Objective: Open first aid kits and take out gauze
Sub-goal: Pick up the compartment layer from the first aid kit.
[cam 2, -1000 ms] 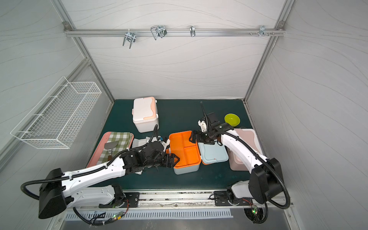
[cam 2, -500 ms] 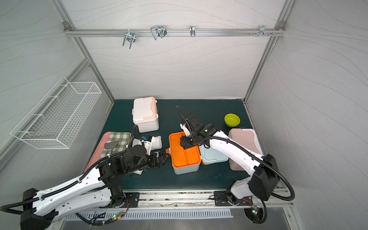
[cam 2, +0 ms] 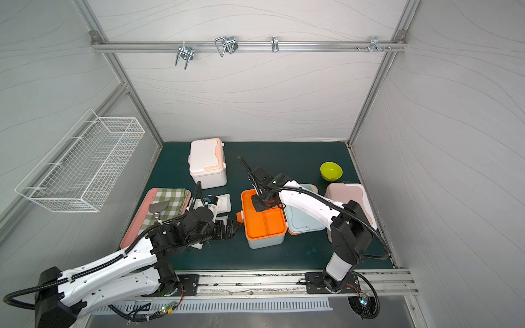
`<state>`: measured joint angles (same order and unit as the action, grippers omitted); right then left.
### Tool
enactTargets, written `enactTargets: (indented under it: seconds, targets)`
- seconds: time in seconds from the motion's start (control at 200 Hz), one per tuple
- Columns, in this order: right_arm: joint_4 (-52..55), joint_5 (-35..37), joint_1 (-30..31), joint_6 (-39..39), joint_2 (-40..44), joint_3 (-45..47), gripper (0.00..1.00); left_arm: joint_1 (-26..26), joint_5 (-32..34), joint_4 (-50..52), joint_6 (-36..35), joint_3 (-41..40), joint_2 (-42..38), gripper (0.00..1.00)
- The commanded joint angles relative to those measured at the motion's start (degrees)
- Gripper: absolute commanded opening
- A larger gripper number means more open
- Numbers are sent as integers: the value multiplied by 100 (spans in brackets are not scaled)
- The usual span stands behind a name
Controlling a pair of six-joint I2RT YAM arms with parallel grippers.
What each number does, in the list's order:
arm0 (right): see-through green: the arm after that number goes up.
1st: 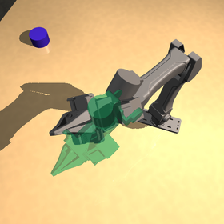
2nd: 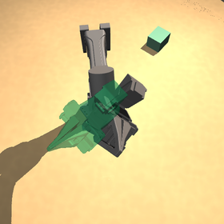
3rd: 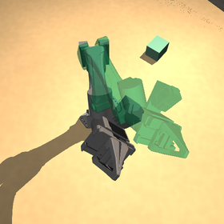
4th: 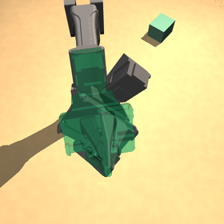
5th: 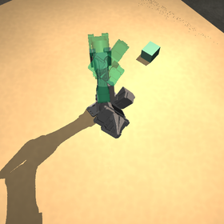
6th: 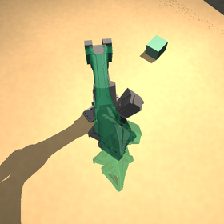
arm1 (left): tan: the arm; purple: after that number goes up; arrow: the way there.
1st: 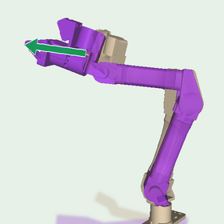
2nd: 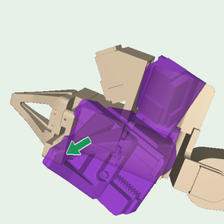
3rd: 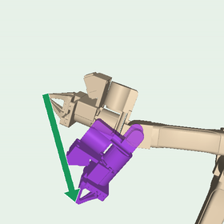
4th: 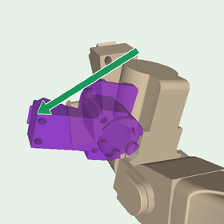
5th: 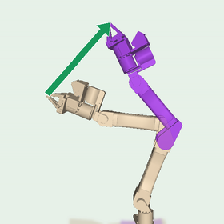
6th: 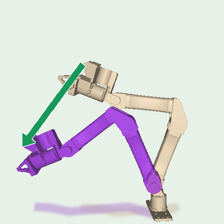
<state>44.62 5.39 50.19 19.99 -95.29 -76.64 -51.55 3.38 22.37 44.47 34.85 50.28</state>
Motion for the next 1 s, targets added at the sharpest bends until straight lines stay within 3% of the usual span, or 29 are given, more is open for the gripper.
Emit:
enactTargets:
  seconds: [0.0, 0.105, 0.31, 0.765, 0.996]
  targets:
    - [403, 476, 125, 364, -300, -173, 12, 87, -95, -229, 74, 57, 47, 99]
    - [697, 876, 268, 602, -533, -359, 0, 110, -66, -252, 133, 20, -8, 99]
    - [974, 1247, 359, 935, -649, -553, 0, 114, -191, -379, 160, 22, 19, 99]
    - [1120, 1352, 443, 1652, -637, -856, 0, 118, -179, -396, 190, -53, -48, 99]
    - [1216, 1675, 577, 1689, -567, -966, 0, 119, -207, -418, 206, -56, -97, 99]
